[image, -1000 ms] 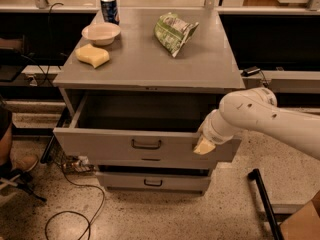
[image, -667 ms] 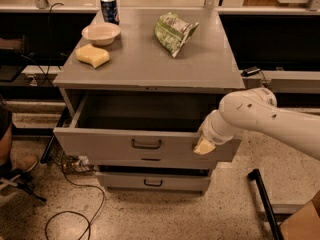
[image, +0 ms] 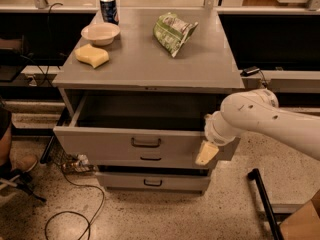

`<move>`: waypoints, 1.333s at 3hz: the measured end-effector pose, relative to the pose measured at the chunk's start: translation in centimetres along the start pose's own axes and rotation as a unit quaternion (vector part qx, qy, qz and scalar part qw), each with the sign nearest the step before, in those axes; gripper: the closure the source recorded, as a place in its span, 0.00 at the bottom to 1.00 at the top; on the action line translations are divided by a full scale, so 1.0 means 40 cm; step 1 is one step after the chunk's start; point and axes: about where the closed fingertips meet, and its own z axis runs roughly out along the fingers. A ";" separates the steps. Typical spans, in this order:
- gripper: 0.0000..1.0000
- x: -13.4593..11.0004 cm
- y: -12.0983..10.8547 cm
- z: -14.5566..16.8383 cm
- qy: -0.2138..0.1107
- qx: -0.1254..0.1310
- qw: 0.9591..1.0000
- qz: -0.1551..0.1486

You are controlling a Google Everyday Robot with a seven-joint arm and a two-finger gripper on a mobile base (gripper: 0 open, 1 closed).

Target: Open top drawer

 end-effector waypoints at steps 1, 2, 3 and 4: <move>0.00 0.000 0.012 -0.002 0.010 -0.007 1.000 -0.003; 0.00 -0.002 0.038 -0.004 0.023 -0.019 1.000 -0.007; 0.19 0.016 0.070 -0.006 0.028 -0.035 0.999 0.010; 0.43 0.019 0.081 -0.015 0.027 -0.037 0.999 0.018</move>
Offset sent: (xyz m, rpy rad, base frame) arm -0.0240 0.0074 -0.0020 -0.0683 0.0728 0.0173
